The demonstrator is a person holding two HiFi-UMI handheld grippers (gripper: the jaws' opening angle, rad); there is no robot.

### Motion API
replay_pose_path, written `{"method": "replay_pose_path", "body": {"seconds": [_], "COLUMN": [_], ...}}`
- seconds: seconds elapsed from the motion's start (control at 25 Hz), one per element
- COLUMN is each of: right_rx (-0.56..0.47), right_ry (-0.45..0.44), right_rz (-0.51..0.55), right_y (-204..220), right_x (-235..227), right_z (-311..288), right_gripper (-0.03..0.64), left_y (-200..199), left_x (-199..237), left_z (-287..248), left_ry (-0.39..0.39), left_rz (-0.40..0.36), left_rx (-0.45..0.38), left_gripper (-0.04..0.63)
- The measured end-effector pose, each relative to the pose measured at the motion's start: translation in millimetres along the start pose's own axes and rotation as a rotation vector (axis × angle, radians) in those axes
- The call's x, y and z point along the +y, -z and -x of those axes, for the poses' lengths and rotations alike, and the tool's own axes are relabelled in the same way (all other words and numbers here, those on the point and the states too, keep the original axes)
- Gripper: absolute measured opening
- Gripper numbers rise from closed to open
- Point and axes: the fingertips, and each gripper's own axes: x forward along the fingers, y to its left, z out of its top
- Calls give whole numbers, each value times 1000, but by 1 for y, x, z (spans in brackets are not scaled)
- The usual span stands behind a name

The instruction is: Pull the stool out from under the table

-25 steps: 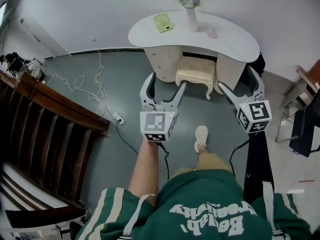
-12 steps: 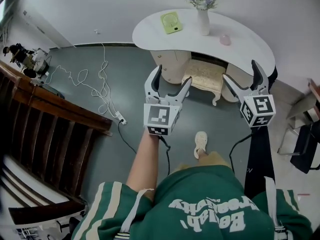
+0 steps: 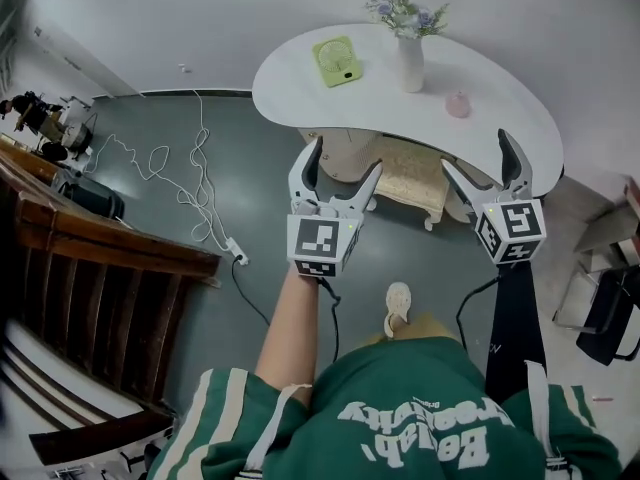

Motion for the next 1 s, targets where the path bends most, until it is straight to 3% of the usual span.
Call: {"method": "replay_pose_path", "body": {"seconds": [0.2,0.52,1.0], "right_rx": [12,23,94], "right_ry": [-6,-1,42], "right_rz": [1,-20,-106], "right_y": [11,13,80], "right_x": [-39,-44,-65], "right_z": [-55,-70,-104], "right_gripper": [522,517,514], "left_y": [16,11,80], "left_x": [16,27,28], "left_z": [-65,-75,-127], "left_ry": [0,2,93], "left_rz": [2,6,-7], "left_rx": [13,30,138], "left_gripper": [414,414,414]}}
